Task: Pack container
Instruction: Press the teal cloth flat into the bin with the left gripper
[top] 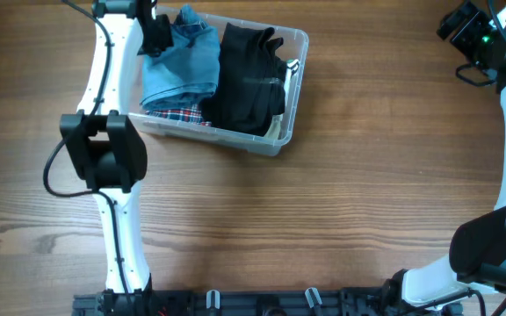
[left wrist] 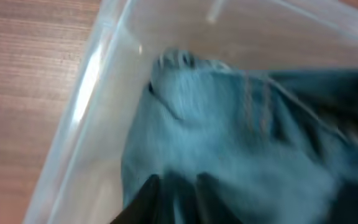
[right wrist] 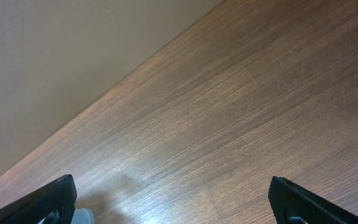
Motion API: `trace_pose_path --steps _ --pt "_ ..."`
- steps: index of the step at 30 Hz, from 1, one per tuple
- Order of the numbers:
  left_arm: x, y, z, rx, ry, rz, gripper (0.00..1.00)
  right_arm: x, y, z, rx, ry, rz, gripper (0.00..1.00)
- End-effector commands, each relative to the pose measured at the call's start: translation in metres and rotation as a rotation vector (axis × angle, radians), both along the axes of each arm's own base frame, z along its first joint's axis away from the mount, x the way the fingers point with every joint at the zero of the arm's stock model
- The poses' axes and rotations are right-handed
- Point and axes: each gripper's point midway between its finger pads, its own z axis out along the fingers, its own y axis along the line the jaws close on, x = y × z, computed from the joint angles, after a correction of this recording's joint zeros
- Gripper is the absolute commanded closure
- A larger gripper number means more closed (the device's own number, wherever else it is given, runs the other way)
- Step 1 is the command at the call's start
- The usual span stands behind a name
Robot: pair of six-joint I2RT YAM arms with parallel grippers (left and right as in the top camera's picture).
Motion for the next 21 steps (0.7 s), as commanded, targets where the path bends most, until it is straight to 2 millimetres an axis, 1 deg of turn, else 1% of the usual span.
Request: trace_pose_path --steps 1,2,3,4,5,6,9,11,14,16,20,21 --pt "-0.03 -0.009 0.063 -0.031 -0.024 -0.018 0.72 0.003 -0.001 0.001 0.002 -0.003 -0.013 0.0" --pt "-0.041 -0.008 0.063 -0.028 0.014 -0.017 0.72 0.003 -0.001 0.001 0.002 -0.003 -0.013 0.0" --pt "-0.059 -0.006 0.057 -0.016 0.09 -0.016 0.74 0.003 -0.001 0.001 0.002 -0.003 -0.013 0.0" --pt "-0.07 -0.002 0.052 -0.004 0.141 -0.01 0.79 0.003 -0.001 0.001 0.002 -0.003 -0.013 0.0" --pt "-0.086 0.001 0.044 0.012 0.217 -0.005 0.88 0.003 -0.001 0.001 0.002 -0.003 -0.013 0.0" --pt "-0.092 0.003 0.042 0.013 0.247 -0.002 0.91 0.003 -0.001 0.001 0.002 -0.003 -0.013 0.0" --pt "-0.108 0.007 0.04 0.013 0.311 0.012 0.95 0.003 -0.001 0.001 0.002 -0.003 -0.013 0.0" --pt "-0.116 0.011 0.04 0.012 0.343 0.024 0.96 0.003 -0.001 0.001 0.002 -0.003 -0.013 0.0" --pt "-0.127 0.013 0.033 0.003 0.397 0.048 0.96 0.003 -0.001 0.001 0.002 -0.003 -0.013 0.0" --pt "-0.135 0.013 0.021 0.005 0.444 0.051 0.96 0.003 -0.001 0.001 0.002 -0.003 -0.013 0.0" --pt "-0.146 0.011 -0.009 0.0 0.509 0.064 0.96 0.003 -0.001 0.001 0.002 -0.003 -0.013 0.0" --pt "-0.148 0.011 -0.014 -0.001 0.52 0.069 0.96 0.003 -0.001 0.001 0.002 -0.003 -0.013 0.0"
